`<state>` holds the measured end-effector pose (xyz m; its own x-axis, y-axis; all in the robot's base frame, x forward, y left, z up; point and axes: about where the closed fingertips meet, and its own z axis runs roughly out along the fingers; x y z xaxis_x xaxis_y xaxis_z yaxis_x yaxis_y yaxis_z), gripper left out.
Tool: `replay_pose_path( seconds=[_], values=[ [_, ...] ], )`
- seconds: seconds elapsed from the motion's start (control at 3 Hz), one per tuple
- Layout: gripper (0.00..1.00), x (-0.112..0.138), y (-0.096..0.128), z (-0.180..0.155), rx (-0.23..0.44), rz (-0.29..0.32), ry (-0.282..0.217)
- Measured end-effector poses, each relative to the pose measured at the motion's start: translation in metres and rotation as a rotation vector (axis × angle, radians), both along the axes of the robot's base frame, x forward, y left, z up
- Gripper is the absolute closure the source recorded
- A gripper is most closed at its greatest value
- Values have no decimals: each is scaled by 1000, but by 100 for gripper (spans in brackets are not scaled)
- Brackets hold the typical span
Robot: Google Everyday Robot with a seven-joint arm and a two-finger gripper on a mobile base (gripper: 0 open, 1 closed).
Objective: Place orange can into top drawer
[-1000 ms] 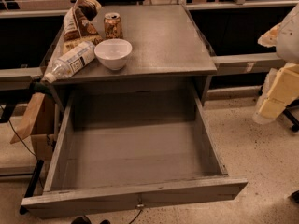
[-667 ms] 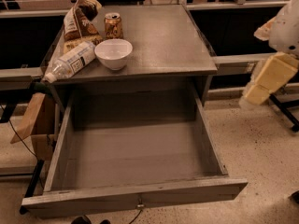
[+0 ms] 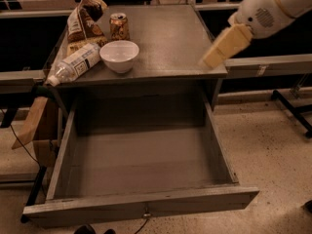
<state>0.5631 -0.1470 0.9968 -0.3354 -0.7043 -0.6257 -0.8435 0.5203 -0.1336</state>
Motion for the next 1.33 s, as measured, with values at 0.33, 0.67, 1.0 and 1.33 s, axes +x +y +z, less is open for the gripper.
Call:
replay_pose_path(
  seconds=[0.33,0.67,1.0,1.33],
  values=[
    [0,37,36,11,113,-25,2],
    [0,60,67,28,167,5,-27],
    [0,60,67,28,167,4,-27],
    [0,69,73,26,208,-10,-38]
  ],
)
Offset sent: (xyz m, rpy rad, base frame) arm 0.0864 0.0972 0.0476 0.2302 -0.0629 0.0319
